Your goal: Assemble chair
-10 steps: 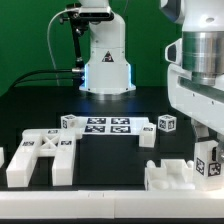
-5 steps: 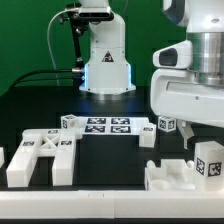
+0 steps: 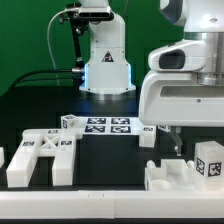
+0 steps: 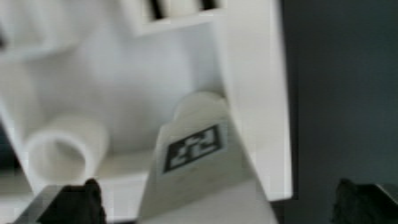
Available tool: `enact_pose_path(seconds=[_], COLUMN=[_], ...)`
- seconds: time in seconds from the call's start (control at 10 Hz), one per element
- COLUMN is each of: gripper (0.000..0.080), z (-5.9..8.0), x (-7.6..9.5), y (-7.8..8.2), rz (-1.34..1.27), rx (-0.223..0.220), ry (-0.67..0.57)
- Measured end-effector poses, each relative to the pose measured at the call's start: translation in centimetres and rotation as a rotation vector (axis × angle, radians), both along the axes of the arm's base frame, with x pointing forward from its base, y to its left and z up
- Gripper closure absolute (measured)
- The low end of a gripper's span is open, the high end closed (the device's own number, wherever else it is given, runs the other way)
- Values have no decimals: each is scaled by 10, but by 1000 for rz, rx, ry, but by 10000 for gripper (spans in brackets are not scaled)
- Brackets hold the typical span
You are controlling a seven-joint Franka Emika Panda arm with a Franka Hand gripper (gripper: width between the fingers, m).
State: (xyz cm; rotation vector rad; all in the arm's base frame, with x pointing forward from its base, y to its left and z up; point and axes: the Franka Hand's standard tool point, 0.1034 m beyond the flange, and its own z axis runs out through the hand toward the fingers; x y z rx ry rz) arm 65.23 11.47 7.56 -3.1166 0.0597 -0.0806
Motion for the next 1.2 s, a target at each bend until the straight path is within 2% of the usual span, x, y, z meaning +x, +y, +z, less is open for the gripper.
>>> enact_pose_path(seconds=[0.3,0.5,0.8,1.0,1.2], gripper=[163,521,515,515,515], z=[0,-1,-1,-1,0], x=[0,0,-1,-2,-1], y=[-1,-1,1,1,0], rz=[-28,-178,-400,-724,-1054], rx=[2,11,21,27,63], ry=[1,5,14,21,39])
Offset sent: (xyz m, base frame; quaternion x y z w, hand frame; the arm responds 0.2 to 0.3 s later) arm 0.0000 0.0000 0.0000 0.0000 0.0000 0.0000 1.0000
